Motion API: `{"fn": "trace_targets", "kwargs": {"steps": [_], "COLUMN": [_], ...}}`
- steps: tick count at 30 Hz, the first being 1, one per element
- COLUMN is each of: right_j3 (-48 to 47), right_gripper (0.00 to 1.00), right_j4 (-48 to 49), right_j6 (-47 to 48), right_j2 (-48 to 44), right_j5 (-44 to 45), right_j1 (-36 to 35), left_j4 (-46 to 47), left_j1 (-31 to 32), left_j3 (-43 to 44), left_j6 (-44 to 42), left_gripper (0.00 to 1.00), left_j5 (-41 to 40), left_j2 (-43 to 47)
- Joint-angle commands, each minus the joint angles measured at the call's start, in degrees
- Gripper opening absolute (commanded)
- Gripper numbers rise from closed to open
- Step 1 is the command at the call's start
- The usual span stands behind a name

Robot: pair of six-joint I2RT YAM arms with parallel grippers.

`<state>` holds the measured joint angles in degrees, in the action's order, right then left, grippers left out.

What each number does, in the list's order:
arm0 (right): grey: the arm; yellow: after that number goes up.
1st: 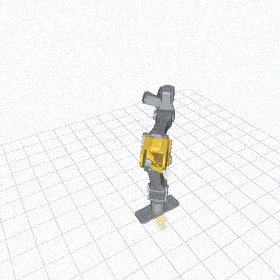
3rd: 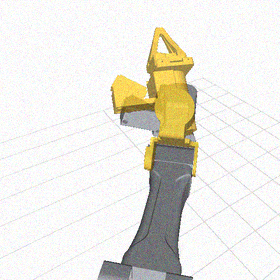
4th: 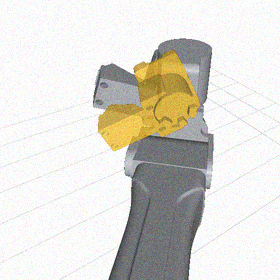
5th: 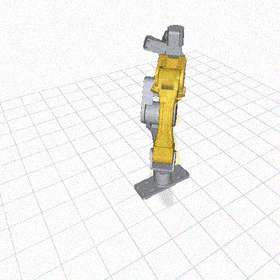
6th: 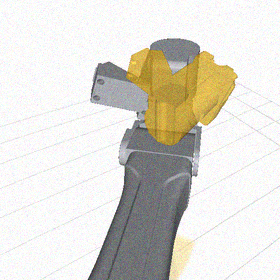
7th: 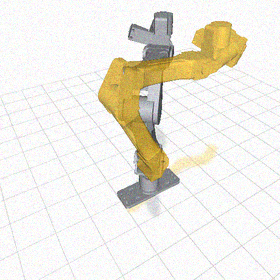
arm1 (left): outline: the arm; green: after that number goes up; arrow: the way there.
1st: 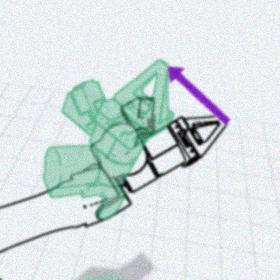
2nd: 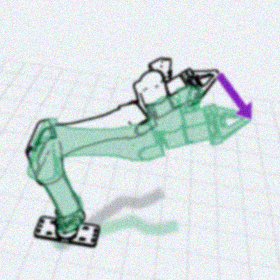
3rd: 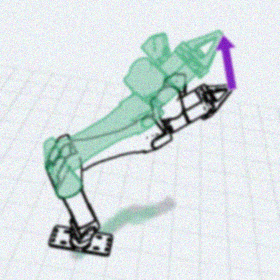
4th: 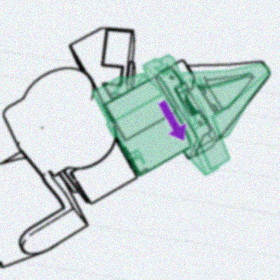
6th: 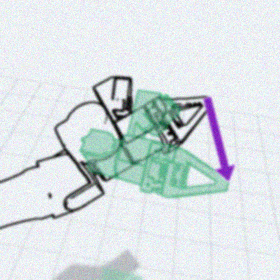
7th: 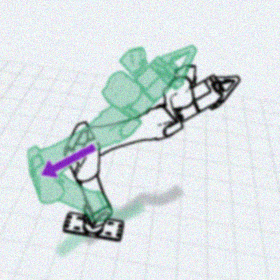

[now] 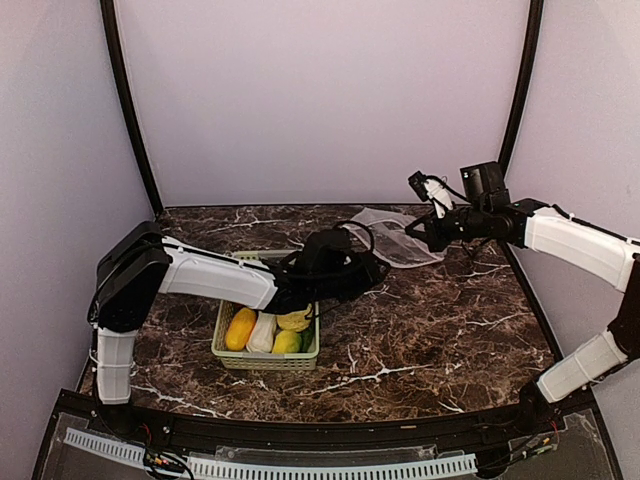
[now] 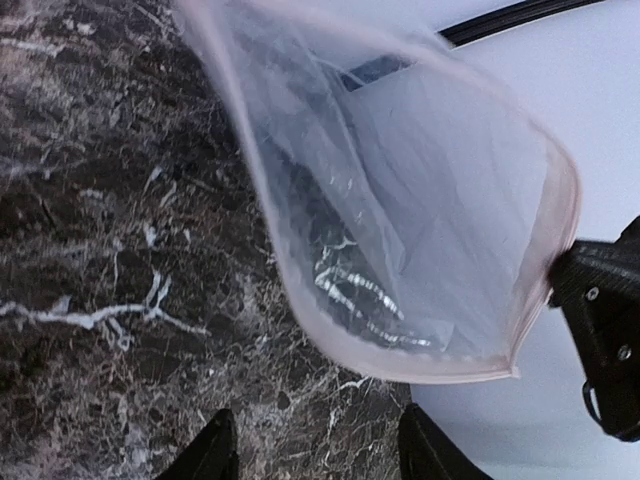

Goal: Place the food in the zip-top bag and seal the zipper
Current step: Pass from the right arm to the left

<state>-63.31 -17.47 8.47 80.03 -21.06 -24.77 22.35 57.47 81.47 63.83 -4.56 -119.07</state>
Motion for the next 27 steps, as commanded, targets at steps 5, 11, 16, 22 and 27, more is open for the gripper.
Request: {"fn": "trace_targets", "kwargs": {"steps": [5, 11, 16, 22, 27], "right_j3": [0.87, 1.17, 1.54, 0.48, -3.13], "right_gripper": [0.00, 0.00, 0.00, 0.00, 0.29], "right_j4": [1.48, 0.43, 0.18, -1.29, -4.14], "right_j6": [-0.07, 0.73, 1.43, 3.27, 4.99], "right_j2": [-1.46, -2.24, -3.27, -2.17, 2.10], "right_j5": [-1.79, -2.17, -1.66, 0.53, 9.51], "right_j1": [-0.36, -0.33, -0.34, -0.48, -0.75], "left_j4": [-0.68, -1.51, -2.25, 1.56, 1.99], "left_j1": [0.83, 0.11, -0.89, -1.12, -0.33], "left_j3": [0.98, 5.84, 8.90, 11.32, 11.81], "left_j6": [1.37, 1.27, 1.58, -3.11, -6.71], "left_gripper": [0.59, 0.59, 0.44, 0.11, 0.01], "left_j5": [-6.22, -6.79, -8.25, -7.81, -8.17], "left_j2": [1.39, -2.26, -5.37, -6.81, -5.72]}}
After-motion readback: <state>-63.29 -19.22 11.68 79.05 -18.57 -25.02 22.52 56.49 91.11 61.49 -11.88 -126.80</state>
